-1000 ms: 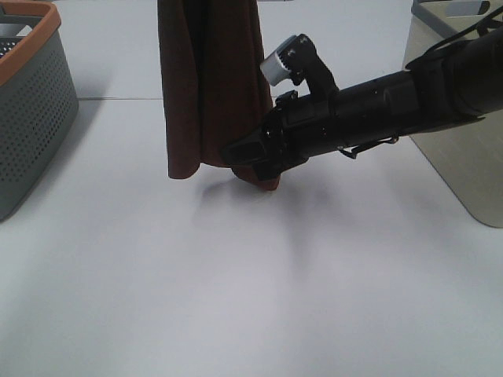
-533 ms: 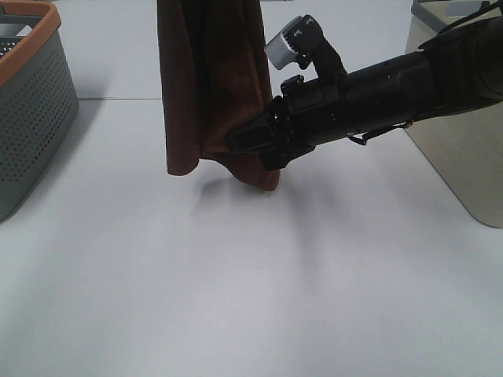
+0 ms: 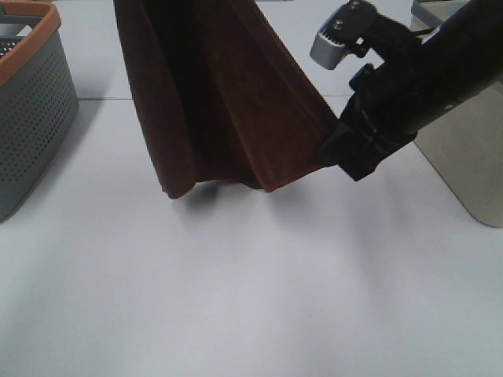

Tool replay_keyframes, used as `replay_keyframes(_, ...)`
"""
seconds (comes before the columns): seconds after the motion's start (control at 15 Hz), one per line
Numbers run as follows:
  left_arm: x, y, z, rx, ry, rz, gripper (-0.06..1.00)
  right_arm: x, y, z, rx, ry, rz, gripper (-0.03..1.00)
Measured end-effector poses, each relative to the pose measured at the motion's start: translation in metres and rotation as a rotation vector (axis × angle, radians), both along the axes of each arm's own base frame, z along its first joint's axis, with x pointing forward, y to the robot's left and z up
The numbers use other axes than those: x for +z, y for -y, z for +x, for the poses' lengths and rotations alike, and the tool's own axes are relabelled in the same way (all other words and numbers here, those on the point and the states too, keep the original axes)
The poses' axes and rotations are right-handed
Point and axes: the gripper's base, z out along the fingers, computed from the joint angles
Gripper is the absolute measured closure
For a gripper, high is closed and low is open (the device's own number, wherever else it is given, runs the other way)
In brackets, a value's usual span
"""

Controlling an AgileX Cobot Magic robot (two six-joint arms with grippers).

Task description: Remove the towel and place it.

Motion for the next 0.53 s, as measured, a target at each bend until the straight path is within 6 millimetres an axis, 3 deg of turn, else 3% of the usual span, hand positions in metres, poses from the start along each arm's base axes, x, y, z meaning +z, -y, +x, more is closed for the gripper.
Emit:
replay_keyframes(0.27, -0.025, 0.006, 0.018, 0.065, -0.051, 0.032, 0.94, 0.031, 0.013, 0.005, -0.004, 0.173, -0.146, 0.97)
replay_keyframes(0.33, -0.044, 0.009, 0.031, 0.081, -0.064, 0.086, 0.94, 0.045, 0.012, 0.021, -0.019, 0.326, -0.162, 0.97)
replay_keyframes(0.53, -0.052, 0.012, 0.052, 0.098, 0.071, 0.105, 0.94, 0.063, 0.003, 0.05, -0.032, 0.471, -0.159, 0.97)
